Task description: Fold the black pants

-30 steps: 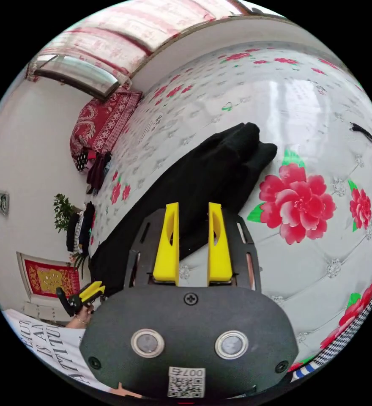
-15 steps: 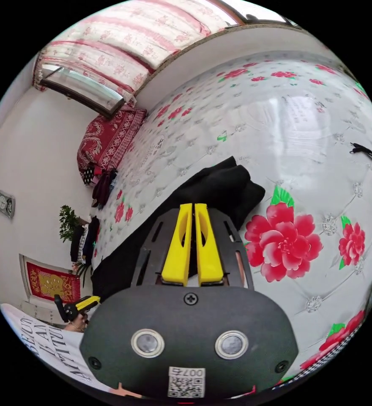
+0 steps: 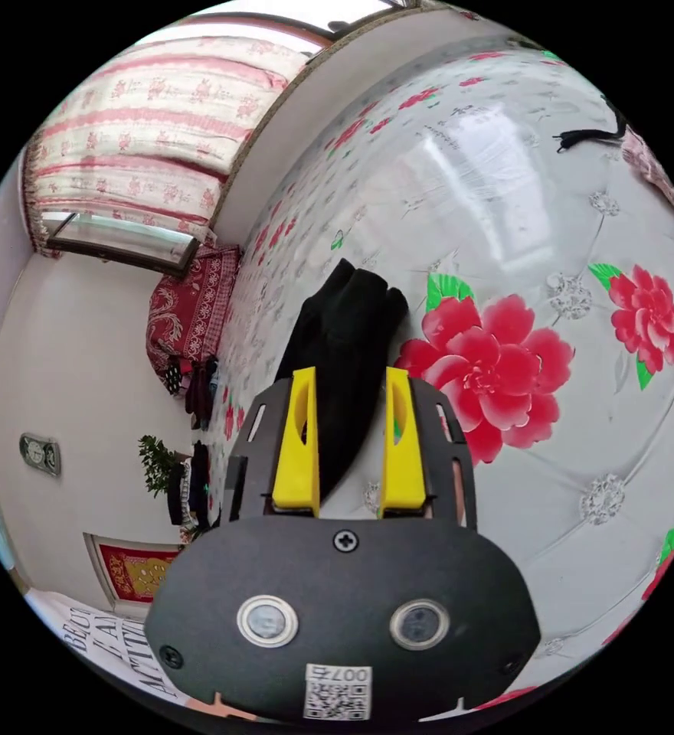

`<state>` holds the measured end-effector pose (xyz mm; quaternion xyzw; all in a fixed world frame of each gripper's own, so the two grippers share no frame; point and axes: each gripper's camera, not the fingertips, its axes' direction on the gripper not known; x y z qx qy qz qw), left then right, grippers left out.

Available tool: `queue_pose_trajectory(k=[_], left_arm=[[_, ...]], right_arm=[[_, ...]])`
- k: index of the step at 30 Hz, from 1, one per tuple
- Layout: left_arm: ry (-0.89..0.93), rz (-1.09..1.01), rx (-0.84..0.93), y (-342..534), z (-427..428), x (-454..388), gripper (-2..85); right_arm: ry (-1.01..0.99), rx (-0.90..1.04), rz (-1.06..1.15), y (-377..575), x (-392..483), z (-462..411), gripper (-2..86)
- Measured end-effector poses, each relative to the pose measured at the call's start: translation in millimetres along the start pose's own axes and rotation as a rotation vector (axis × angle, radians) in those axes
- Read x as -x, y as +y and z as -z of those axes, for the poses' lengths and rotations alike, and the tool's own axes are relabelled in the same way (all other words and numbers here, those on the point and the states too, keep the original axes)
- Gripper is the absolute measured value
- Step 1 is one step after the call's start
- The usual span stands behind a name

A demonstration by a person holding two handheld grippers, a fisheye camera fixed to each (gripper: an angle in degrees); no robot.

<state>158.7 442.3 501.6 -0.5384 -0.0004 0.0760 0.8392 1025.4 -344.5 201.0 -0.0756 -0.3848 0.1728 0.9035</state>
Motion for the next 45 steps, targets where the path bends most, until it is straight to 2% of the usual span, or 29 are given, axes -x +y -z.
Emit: queue_pose_trajectory(k=[6, 9, 12, 18, 21, 25, 28, 32, 40, 45], left_arm=[[0.028, 0.101, -0.012, 6, 29, 33, -0.9], [0.086, 0.197, -0.14, 28, 67, 63, -0.9], [0.153, 0.387, -0.237, 62, 96, 107, -0.9], [0.118, 0.921, -0.361, 166, 123, 217, 0.1], [0.228, 1.252, -0.429, 234, 114, 272, 4.4], [0.376, 1.487, -0.52, 296, 89, 318, 8.9], [0.426, 1.529, -0.53, 312, 74, 340, 12.6], [0.492, 1.556, -0.541, 320, 60, 353, 13.8], [0.602, 1.608, -0.617, 354, 43, 353, 13.4], [0.577, 1.571, -0.64, 355, 66, 338, 7.1]], right_arm=[[-0.062, 0.013, -0.113, 9, -12, -30, 5.3], [-0.146, 0.01, -0.213, 9, -20, -30, 1.7], [-0.117, 0.015, -0.172, 7, 0, -25, 0.6], [0.097, 0.042, 0.425, 30, 176, -29, -0.1], [0.151, 0.108, 0.871, 118, 289, -62, 0.0], [0.106, 0.26, 1.169, 234, 343, -126, 0.5], [0.067, 0.571, 1.207, 317, 343, -209, 1.9], [0.154, 0.93, 1.118, 386, 310, -299, 4.3], [0.088, 0.854, 1.213, 401, 319, -275, 5.7], [0.047, 0.818, 1.049, 388, 288, -247, 6.2]])
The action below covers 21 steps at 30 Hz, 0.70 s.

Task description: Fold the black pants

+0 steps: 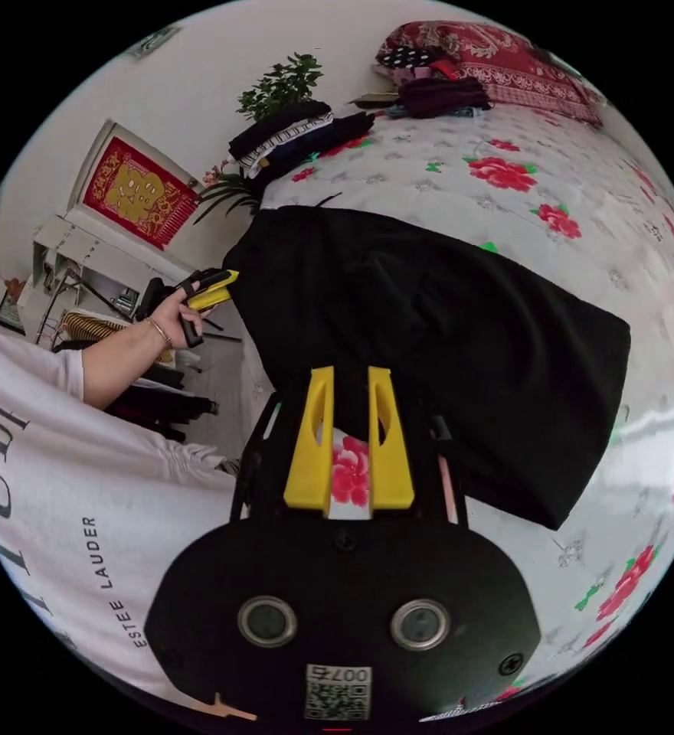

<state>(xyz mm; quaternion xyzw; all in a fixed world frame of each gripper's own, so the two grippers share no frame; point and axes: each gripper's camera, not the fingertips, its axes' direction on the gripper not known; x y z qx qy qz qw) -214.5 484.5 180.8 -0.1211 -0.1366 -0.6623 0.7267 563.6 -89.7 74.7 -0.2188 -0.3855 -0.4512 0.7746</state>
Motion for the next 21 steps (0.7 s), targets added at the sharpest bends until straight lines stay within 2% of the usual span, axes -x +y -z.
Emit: queue_pose_trajectory(k=[2, 5, 10, 14, 17, 18, 19, 21], left_arm=[[-0.034, -0.072, -0.023, 10, 9, -20, 6.4], [-0.057, -0.327, -0.048, 35, 27, -82, 6.0], [-0.026, -0.943, 0.036, 131, 30, -235, 6.1], [0.074, -1.296, 0.107, 232, 4, -307, 6.3], [0.219, -1.46, 0.325, 319, -69, -327, 7.8], [0.256, -1.477, 0.47, 351, -112, -324, 8.7], [0.208, -1.465, 0.593, 378, -152, -318, 9.4], [0.161, -1.434, 0.727, 404, -188, -312, 9.8]], right_arm=[[-0.004, -0.014, -0.064, 19, -12, 6, 6.4], [0.028, -0.041, -0.168, 53, -32, 21, 6.7], [0.04, -0.141, -0.345, 103, -65, 53, 7.1], [0.036, -0.218, -0.471, 134, -88, 66, 7.4], [0.025, -0.248, -0.537, 146, -104, 66, 7.6], [0.019, -0.255, -0.561, 149, -110, 64, 7.7], [0.015, -0.258, -0.57, 150, -112, 63, 7.8], [-0.001, -0.266, -0.595, 152, -120, 64, 8.0]])
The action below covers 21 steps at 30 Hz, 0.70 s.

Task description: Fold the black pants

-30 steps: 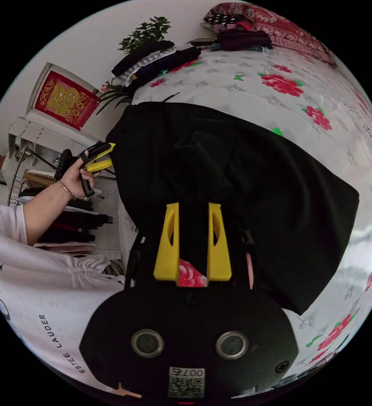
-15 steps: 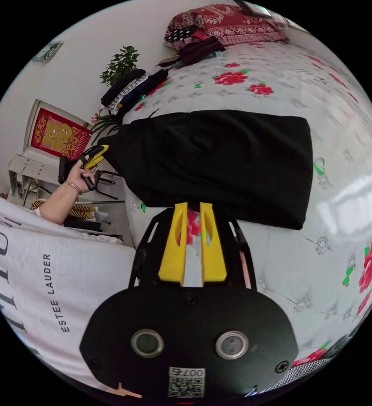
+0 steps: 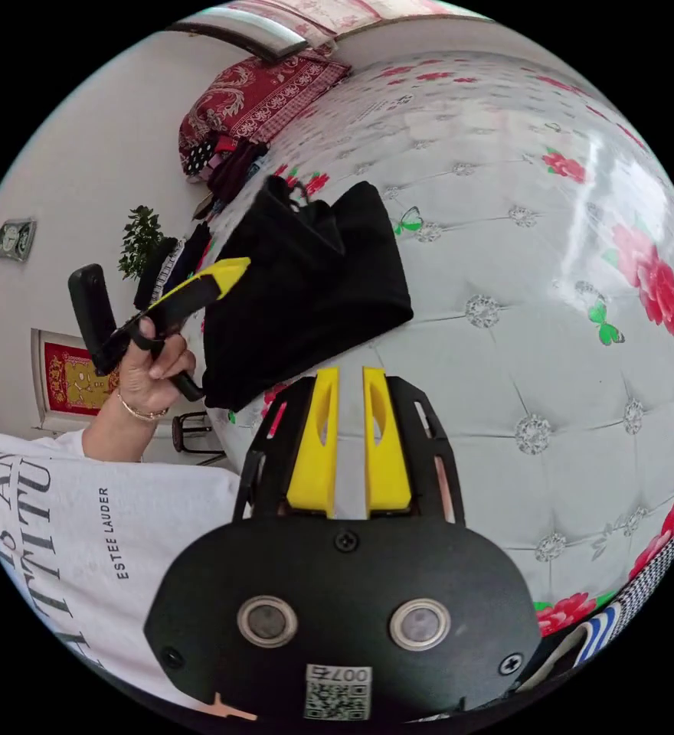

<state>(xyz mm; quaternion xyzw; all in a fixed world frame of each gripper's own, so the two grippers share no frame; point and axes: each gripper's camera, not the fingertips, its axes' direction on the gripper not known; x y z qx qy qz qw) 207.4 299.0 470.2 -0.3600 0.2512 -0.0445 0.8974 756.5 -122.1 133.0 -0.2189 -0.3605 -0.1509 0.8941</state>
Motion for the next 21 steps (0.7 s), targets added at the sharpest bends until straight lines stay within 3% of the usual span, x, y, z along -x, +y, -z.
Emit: queue_pose_trajectory(k=[3, 6, 12, 18, 21], left_arm=[[0.04, -0.01, -0.068, 10, 8, -11, 9.4], [-0.081, -0.005, -0.086, 35, 36, -8, 8.3], [-0.249, 0.277, -0.135, 89, 98, 53, 8.7], [-0.023, 0.557, -0.077, 103, 70, 115, 14.5], [-0.036, 0.558, -0.052, 91, 51, 118, 14.2]], right_arm=[[-0.032, -0.056, -0.016, -11, -10, 13, 8.5], [-0.048, -0.069, -0.003, -25, -17, 16, 9.0], [-0.092, -0.089, 0.054, -80, -19, 8, 10.0], [0.054, -0.132, 0.03, -113, -30, 8, 10.3], [0.111, 0.027, -0.041, -110, -66, -7, 9.4]])
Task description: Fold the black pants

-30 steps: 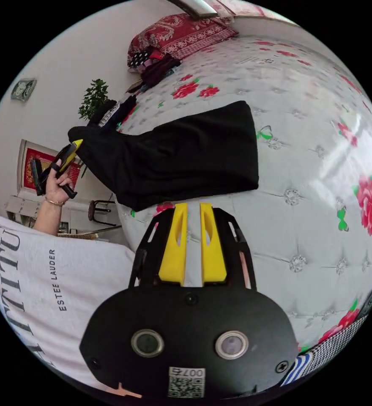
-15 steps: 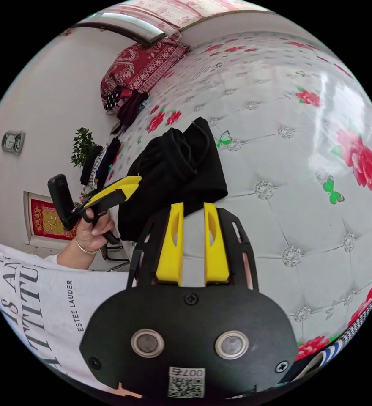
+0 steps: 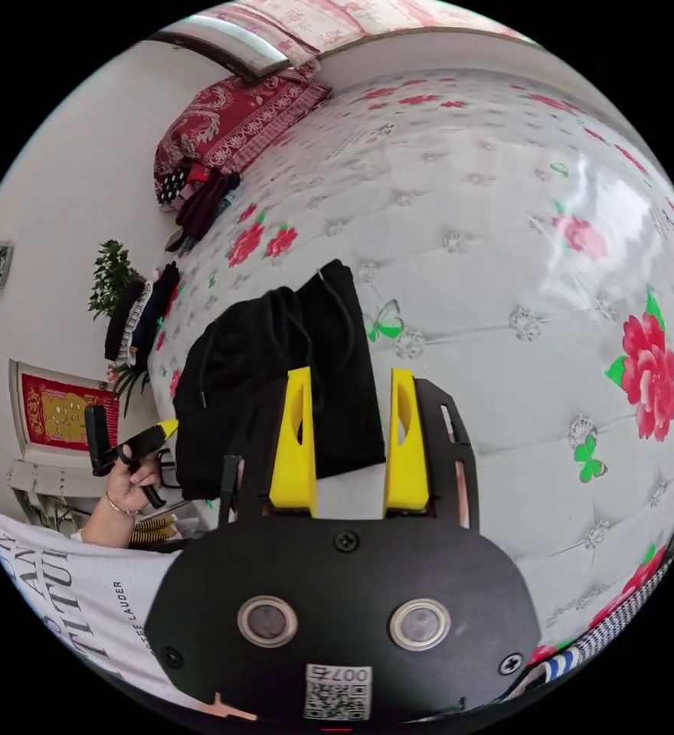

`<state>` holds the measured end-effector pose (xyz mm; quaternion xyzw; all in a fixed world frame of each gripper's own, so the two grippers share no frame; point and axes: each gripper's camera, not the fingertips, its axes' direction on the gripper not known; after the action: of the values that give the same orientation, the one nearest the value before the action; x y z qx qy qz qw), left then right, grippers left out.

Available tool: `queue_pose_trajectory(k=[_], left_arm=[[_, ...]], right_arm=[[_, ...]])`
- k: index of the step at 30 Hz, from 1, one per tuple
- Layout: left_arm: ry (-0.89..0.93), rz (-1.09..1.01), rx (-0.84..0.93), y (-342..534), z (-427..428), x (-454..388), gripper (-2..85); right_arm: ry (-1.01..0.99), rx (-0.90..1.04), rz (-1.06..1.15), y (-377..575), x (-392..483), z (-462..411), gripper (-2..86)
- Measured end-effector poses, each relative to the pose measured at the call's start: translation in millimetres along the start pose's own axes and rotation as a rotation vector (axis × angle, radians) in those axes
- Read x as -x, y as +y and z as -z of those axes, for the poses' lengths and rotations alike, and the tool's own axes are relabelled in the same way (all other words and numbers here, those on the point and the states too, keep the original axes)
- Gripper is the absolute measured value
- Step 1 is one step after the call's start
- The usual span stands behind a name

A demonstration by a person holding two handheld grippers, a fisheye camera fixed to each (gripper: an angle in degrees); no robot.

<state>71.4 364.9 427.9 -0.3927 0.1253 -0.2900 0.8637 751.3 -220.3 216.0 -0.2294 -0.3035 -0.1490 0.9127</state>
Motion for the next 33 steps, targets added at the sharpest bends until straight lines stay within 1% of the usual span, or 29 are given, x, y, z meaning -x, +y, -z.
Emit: queue_pose_trajectory(k=[1, 2, 5, 7, 11, 14, 16, 18, 21, 24, 26, 28, 29, 33], left_arm=[[-0.014, -0.009, 0.016, -6, -5, -3, 13.6], [-0.019, -0.014, 0.024, -9, -7, -4, 13.1], [-0.035, -0.022, 0.055, -24, -10, -5, 9.6], [-0.022, -0.038, 0.06, -31, -6, -5, 7.1], [-0.042, -0.056, 0.024, -21, 4, -12, 5.2], [-0.074, -0.049, 0.025, 3, 5, -21, 5.0], [-0.083, -0.007, -0.001, 29, 4, -27, 5.3], [-0.094, 0.045, -0.027, 47, 6, -32, 5.9], [-0.135, 0.106, -0.077, 75, 21, -43, 5.8], [-0.212, 0.063, -0.098, 100, 43, -59, 4.9], [-0.257, 0.064, -0.089, 117, 53, -62, 4.3], [-0.271, 0.106, -0.089, 143, 68, -58, 1.9], [-0.271, 0.12, -0.091, 149, 71, -56, 1.3], [-0.318, 0.165, -0.125, 181, 96, -43, -0.6]], right_arm=[[-0.003, 0.055, -0.003, 3, -4, -7, 9.0], [0.008, -0.034, 0.046, 14, -4, -1, 8.3], [0.03, -0.023, 0.097, 31, -2, -1, 6.4], [0.028, -0.019, 0.071, 37, -6, 2, 5.7], [-0.047, 0.005, 0.011, 60, -23, 9, 5.6], [-0.052, 0.003, -0.024, 88, -36, 16, 7.2], [-0.067, -0.031, -0.063, 107, -47, 25, 8.2], [-0.177, -0.058, -0.135, 128, -66, 34, 9.6], [-0.31, -0.041, -0.197, 149, -81, 34, 10.9], [-0.433, -0.052, -0.202, 173, -87, 28, 12.1], [-0.466, -0.022, -0.2, 175, -87, 16, 12.6], [-0.479, -0.003, -0.207, 172, -89, 4, 12.8], [-0.492, -0.029, -0.217, 168, -90, 2, 12.9], [-0.579, -0.017, -0.231, 150, -88, -14, 13.3]])
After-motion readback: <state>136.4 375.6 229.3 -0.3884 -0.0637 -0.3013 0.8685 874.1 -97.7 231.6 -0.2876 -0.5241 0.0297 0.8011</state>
